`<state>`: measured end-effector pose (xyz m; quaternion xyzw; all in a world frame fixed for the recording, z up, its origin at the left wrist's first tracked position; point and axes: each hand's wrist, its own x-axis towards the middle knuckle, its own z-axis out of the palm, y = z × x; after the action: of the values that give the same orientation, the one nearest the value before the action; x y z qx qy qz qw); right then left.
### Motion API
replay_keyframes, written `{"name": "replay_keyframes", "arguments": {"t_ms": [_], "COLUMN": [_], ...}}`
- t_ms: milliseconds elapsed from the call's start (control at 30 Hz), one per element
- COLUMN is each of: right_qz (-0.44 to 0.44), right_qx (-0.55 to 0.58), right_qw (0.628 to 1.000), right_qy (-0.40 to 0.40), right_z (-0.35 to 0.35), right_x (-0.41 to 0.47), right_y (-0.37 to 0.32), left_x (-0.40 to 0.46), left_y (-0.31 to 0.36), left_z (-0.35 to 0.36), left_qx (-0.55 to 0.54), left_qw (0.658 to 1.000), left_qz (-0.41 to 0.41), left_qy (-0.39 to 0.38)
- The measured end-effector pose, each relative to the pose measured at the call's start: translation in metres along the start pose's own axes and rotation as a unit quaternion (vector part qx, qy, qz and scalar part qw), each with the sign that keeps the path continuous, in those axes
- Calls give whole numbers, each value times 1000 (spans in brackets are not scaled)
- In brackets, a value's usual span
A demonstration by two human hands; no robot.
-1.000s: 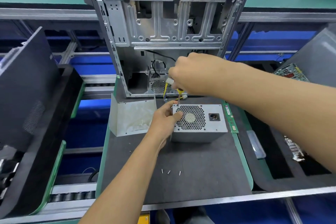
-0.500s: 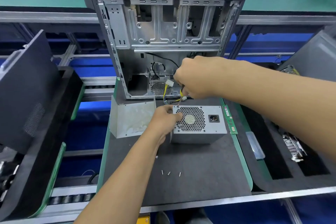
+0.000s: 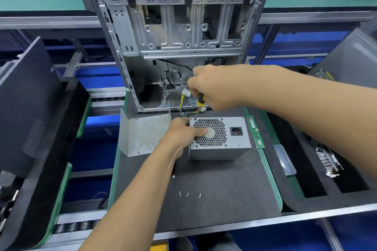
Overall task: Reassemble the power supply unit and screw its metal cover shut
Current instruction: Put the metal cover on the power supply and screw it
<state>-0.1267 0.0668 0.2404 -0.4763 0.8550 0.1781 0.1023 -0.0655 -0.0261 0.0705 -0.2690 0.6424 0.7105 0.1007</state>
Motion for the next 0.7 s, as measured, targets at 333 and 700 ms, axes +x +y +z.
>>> {"name": "replay_keyframes", "arguments": {"t_ms": [333,700], "right_qz": [69,54], "right_qx": [8,-90], "right_qw": [998,993], "right_qy": [4,-50], "right_z": [-11,-7], "right_x": [18,13], "right_y": [-7,-14], "left_x": [1,0], "left_y": [-9,-10], "left_z": [2,3], "left_qx": [-39,-58], "left_qw": [999,998], "left_qz": [7,16], "left_qy": [2,3]}}
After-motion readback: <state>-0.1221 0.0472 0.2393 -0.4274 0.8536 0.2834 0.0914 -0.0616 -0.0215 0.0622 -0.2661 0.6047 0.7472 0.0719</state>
